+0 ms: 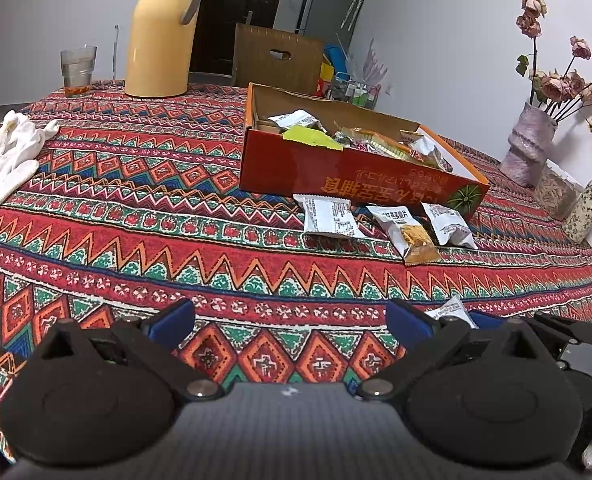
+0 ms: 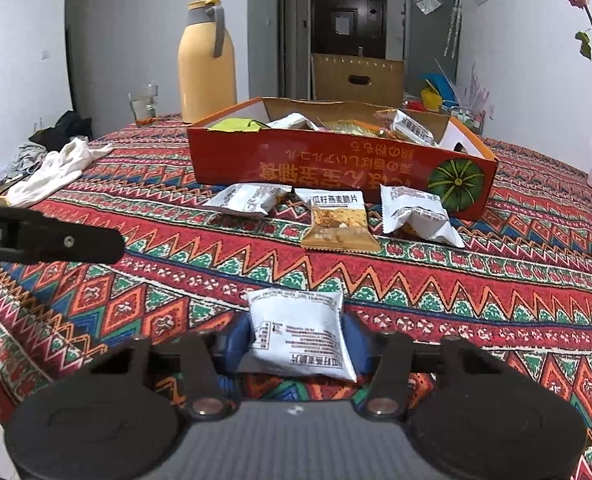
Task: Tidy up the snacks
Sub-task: 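Grasp a white packet with the right gripper while the left grasps another white packet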
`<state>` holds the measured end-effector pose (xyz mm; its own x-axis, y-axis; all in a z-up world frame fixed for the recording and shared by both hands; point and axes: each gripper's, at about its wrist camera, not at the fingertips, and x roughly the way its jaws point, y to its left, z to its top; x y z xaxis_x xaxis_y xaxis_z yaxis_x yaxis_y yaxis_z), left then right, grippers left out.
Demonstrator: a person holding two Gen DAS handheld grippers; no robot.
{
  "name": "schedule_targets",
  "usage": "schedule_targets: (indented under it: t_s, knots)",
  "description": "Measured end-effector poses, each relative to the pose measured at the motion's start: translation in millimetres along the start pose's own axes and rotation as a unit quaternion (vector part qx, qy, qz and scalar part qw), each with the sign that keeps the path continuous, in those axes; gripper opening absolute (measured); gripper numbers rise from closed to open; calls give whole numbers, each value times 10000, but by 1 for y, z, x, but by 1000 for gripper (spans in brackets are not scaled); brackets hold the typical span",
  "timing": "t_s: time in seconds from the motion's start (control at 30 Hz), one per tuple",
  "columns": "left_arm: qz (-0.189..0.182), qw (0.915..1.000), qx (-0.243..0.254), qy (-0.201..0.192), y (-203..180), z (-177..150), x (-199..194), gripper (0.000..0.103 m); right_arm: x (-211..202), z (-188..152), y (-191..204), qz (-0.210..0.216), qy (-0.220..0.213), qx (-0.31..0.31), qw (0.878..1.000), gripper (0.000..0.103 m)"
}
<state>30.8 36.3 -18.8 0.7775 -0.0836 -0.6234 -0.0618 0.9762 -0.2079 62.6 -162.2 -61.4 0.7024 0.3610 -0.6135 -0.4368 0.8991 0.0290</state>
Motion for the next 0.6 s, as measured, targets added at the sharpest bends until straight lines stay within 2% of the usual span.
schedule_targets:
  t_s: [0.23,0.6]
  knots:
    - [-11,10000,60,11,-3,5,3,103,-8,4,-10,-57,-246,140,9996,43]
    - [163,9997,167,-35,-18,37,18,103,-14,32,-59,-530,-716,413,9952,43]
